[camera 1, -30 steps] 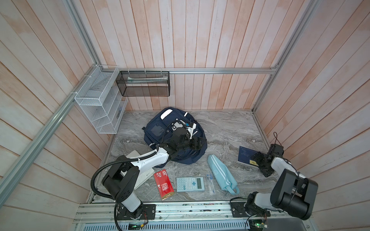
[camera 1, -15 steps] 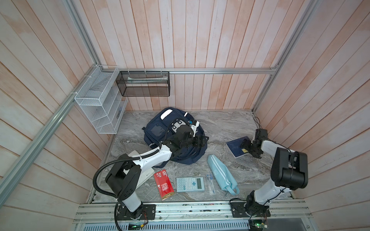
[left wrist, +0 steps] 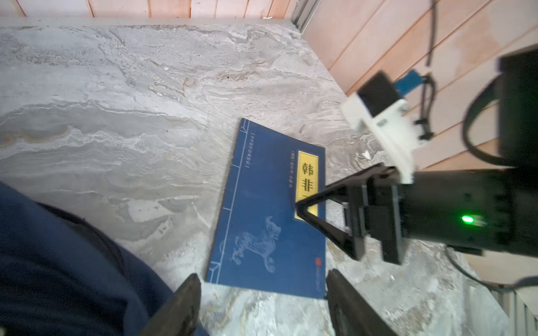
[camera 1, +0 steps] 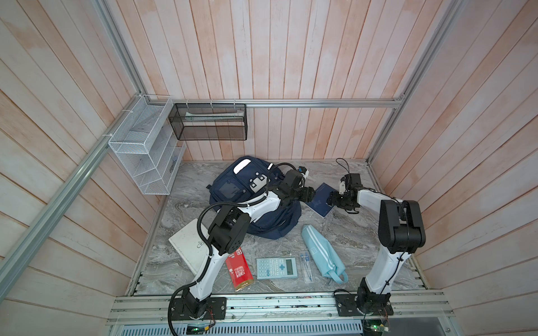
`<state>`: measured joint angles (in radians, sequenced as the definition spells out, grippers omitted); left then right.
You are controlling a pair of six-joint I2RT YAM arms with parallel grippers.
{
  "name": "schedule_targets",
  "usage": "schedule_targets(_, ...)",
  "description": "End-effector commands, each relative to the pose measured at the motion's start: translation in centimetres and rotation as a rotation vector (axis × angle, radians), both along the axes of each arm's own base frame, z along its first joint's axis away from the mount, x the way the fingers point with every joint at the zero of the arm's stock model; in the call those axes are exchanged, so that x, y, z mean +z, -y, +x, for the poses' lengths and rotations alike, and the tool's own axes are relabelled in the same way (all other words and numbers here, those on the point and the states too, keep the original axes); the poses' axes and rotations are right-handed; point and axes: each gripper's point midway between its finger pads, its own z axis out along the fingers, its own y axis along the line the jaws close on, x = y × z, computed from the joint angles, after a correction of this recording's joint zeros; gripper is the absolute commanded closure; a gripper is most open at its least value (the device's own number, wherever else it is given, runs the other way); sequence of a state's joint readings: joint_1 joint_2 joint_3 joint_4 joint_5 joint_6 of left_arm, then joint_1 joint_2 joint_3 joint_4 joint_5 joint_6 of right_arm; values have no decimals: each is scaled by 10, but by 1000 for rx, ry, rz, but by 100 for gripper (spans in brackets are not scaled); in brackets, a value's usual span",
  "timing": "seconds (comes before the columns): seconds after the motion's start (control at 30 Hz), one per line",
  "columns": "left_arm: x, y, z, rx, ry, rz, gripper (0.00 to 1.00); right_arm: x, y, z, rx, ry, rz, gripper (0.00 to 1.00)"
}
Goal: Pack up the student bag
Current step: 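Lift the navy book upright with the right gripper while the left grips it too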
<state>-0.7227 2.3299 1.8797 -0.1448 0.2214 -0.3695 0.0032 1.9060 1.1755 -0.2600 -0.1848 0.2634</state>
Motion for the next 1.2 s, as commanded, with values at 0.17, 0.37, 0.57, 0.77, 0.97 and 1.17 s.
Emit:
schedule_targets(0.17, -45, 27, 16, -64, -112, 60, 15, -9, -24, -41, -77, -70, 285, 27)
schedule_targets(0.37, -92, 17, 26, 22, -176, 134, 9, -5, -29, -48, -121, -36, 435, 27)
schedule_targets(0.57, -129, 35, -4, -46, -280, 134, 10, -22, -24, -51, -177, -55, 478, 34)
schedule_targets(0.77, -146, 50, -33, -102, -369, 84, 29, -31, -30, -46, -159, -49, 537, 47)
schedule_targets(0.97, -114, 57, -42, -119, -357, -22, 39, -29, -30, -45, -143, -21, 587, 74)
schedule_targets(1.17, -71, 53, -30, -100, -271, -31, 43, -17, -27, -53, -129, -3, 566, 93)
